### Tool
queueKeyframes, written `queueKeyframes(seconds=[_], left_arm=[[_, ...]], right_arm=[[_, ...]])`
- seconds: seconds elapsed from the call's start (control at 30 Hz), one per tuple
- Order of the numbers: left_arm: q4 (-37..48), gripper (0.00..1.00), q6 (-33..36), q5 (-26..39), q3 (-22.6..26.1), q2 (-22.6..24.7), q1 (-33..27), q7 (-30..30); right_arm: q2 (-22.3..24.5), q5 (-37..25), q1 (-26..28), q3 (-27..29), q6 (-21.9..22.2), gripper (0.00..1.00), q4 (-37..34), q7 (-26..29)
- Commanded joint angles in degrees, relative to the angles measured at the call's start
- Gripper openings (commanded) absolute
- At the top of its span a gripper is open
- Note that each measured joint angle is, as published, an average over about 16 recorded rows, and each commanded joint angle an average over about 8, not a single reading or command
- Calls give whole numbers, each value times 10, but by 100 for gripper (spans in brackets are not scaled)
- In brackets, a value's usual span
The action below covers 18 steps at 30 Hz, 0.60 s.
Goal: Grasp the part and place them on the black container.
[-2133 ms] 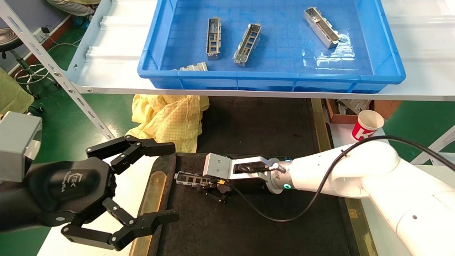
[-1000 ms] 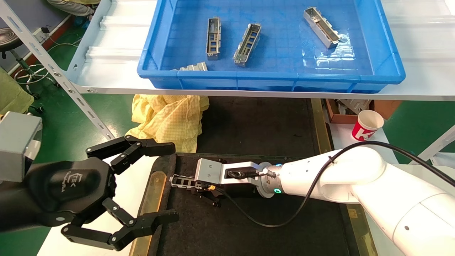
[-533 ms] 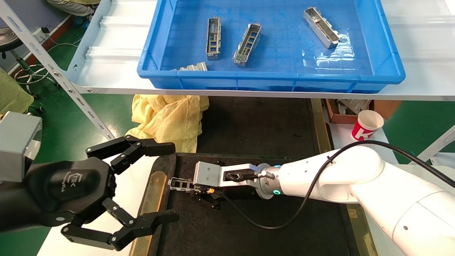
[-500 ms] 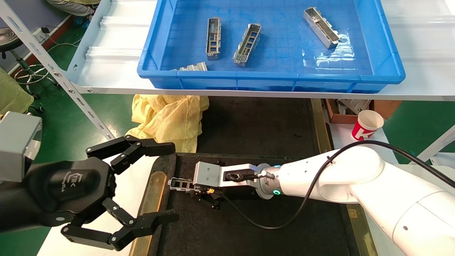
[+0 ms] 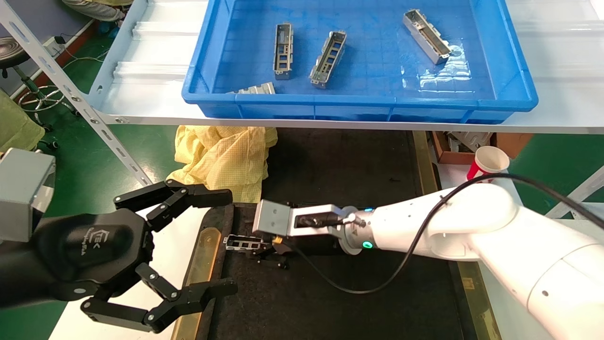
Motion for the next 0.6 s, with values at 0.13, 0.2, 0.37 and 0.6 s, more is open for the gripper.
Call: queueKeyframes(seconds=[0.13, 0.2, 0.37, 0.6], left_arm=[[0, 100, 0, 0, 0, 0, 0, 0], [0, 100, 0, 0, 0, 0, 0, 0], [0, 100, 0, 0, 0, 0, 0, 0], [0, 100, 0, 0, 0, 0, 0, 0]], right_arm=[[12, 39, 4, 17, -53, 100, -20, 3], [19, 52, 4, 24, -75, 100, -31, 1], [37, 75, 5, 37, -115, 100, -50, -4], [37, 77, 4, 37, -117, 100, -51, -4]])
